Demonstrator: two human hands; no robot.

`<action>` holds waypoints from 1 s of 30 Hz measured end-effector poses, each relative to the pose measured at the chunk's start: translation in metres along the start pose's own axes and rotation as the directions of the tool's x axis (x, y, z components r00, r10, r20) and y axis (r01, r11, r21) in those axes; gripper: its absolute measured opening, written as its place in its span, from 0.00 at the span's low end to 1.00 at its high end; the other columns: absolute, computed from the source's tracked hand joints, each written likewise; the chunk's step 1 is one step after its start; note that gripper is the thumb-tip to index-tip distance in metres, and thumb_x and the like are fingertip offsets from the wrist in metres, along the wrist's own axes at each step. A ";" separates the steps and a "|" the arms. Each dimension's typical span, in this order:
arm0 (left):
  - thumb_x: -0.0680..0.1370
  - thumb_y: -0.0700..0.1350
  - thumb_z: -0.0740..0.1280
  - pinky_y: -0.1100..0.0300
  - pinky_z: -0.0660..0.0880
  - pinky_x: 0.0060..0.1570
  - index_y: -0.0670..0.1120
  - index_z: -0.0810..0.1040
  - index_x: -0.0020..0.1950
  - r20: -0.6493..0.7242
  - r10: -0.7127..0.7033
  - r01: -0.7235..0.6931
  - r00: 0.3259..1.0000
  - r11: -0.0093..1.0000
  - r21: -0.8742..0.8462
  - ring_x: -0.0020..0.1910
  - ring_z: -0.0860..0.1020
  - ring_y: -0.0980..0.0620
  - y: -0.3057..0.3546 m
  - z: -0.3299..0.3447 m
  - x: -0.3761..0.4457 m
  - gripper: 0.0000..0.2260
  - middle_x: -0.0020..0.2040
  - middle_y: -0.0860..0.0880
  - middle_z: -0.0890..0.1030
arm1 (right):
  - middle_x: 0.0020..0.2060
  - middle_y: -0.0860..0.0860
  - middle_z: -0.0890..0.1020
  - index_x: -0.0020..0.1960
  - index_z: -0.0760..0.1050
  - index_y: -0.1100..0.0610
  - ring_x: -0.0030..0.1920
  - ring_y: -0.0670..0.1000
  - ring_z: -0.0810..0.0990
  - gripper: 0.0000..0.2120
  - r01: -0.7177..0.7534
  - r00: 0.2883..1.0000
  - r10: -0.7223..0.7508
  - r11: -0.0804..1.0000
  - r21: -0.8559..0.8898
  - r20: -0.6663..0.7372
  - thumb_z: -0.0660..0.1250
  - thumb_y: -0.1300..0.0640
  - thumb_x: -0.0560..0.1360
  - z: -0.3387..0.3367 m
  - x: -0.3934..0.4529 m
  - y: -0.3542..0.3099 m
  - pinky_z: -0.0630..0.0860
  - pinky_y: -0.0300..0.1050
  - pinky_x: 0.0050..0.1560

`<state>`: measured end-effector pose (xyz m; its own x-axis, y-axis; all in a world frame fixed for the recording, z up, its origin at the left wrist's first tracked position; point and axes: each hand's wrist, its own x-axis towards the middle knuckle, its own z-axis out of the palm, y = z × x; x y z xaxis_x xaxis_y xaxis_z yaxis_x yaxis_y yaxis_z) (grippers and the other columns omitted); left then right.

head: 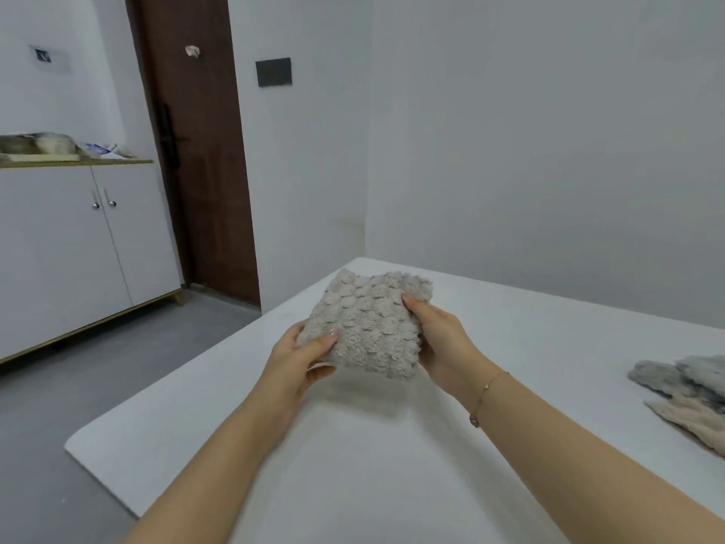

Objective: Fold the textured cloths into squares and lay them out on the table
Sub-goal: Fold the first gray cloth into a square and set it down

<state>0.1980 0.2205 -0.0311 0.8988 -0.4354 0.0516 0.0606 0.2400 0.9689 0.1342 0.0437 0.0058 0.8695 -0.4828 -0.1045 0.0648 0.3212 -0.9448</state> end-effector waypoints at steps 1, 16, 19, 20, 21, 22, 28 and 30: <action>0.74 0.42 0.70 0.56 0.78 0.47 0.49 0.76 0.59 -0.041 0.026 -0.025 0.999 0.999 0.034 0.48 0.83 0.50 -0.004 -0.008 0.011 0.14 0.54 0.46 0.83 | 0.51 0.59 0.84 0.59 0.76 0.63 0.52 0.57 0.83 0.16 -0.030 1.000 0.030 0.999 0.026 -0.007 0.67 0.55 0.76 0.008 0.011 0.010 0.80 0.50 0.51; 0.74 0.49 0.68 0.58 0.73 0.49 0.50 0.78 0.47 -0.292 0.237 -0.071 0.927 0.873 0.483 0.46 0.78 0.52 -0.030 -0.041 0.111 0.05 0.47 0.51 0.80 | 0.50 0.55 0.82 0.53 0.70 0.55 0.50 0.56 0.82 0.14 0.143 0.965 -0.196 0.949 -0.280 -0.173 0.71 0.57 0.71 0.029 0.111 0.066 0.78 0.56 0.56; 0.76 0.47 0.67 0.59 0.68 0.44 0.43 0.78 0.45 -0.325 0.308 -0.040 0.894 0.778 0.628 0.45 0.76 0.50 -0.032 -0.038 0.108 0.07 0.44 0.49 0.80 | 0.50 0.55 0.81 0.56 0.66 0.54 0.49 0.54 0.81 0.18 0.157 0.954 -0.238 0.916 -0.370 -0.183 0.72 0.58 0.72 0.024 0.111 0.065 0.78 0.51 0.54; 0.76 0.47 0.67 0.59 0.67 0.43 0.42 0.79 0.44 -0.322 0.327 -0.034 0.889 0.747 0.664 0.45 0.76 0.49 -0.032 -0.037 0.107 0.08 0.43 0.49 0.80 | 0.46 0.53 0.80 0.58 0.65 0.54 0.46 0.52 0.80 0.20 0.170 0.950 -0.256 0.905 -0.390 -0.179 0.72 0.58 0.72 0.022 0.110 0.065 0.78 0.47 0.51; 0.76 0.46 0.67 0.59 0.67 0.43 0.42 0.79 0.44 -0.311 0.338 -0.030 0.888 0.718 0.695 0.45 0.76 0.49 -0.033 -0.037 0.106 0.08 0.43 0.48 0.80 | 0.43 0.50 0.79 0.59 0.64 0.55 0.42 0.49 0.79 0.21 0.184 0.946 -0.273 0.895 -0.407 -0.174 0.71 0.59 0.72 0.021 0.109 0.064 0.76 0.43 0.46; 0.76 0.46 0.67 0.59 0.67 0.43 0.41 0.79 0.44 -0.304 0.343 -0.025 0.889 0.698 0.715 0.45 0.76 0.48 -0.033 -0.037 0.106 0.08 0.43 0.48 0.80 | 0.40 0.48 0.77 0.60 0.64 0.55 0.40 0.46 0.77 0.22 0.192 0.942 -0.288 0.884 -0.427 -0.172 0.71 0.58 0.72 0.020 0.109 0.064 0.74 0.39 0.41; 0.75 0.45 0.68 0.60 0.66 0.43 0.41 0.80 0.45 -0.313 0.335 -0.013 0.889 0.700 0.714 0.46 0.76 0.48 -0.031 -0.036 0.102 0.07 0.43 0.47 0.80 | 0.43 0.55 0.81 0.61 0.65 0.58 0.38 0.54 0.83 0.22 0.128 0.940 -0.245 0.899 -0.419 -0.238 0.71 0.57 0.72 0.009 0.101 0.055 0.80 0.46 0.45; 0.76 0.46 0.67 0.59 0.67 0.44 0.42 0.79 0.48 -0.308 0.326 -0.005 0.894 0.694 0.720 0.48 0.77 0.46 -0.031 -0.035 0.102 0.08 0.45 0.47 0.80 | 0.39 0.52 0.80 0.59 0.66 0.58 0.36 0.52 0.83 0.17 0.160 0.930 -0.267 0.913 -0.376 -0.253 0.68 0.58 0.74 -0.001 0.094 0.053 0.79 0.41 0.44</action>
<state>0.3027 0.1996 -0.0642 0.9567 -0.0435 0.2879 -0.2755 -0.4558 0.8464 0.2190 0.0148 -0.0545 0.6669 -0.7411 0.0768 0.0143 -0.0903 -0.9958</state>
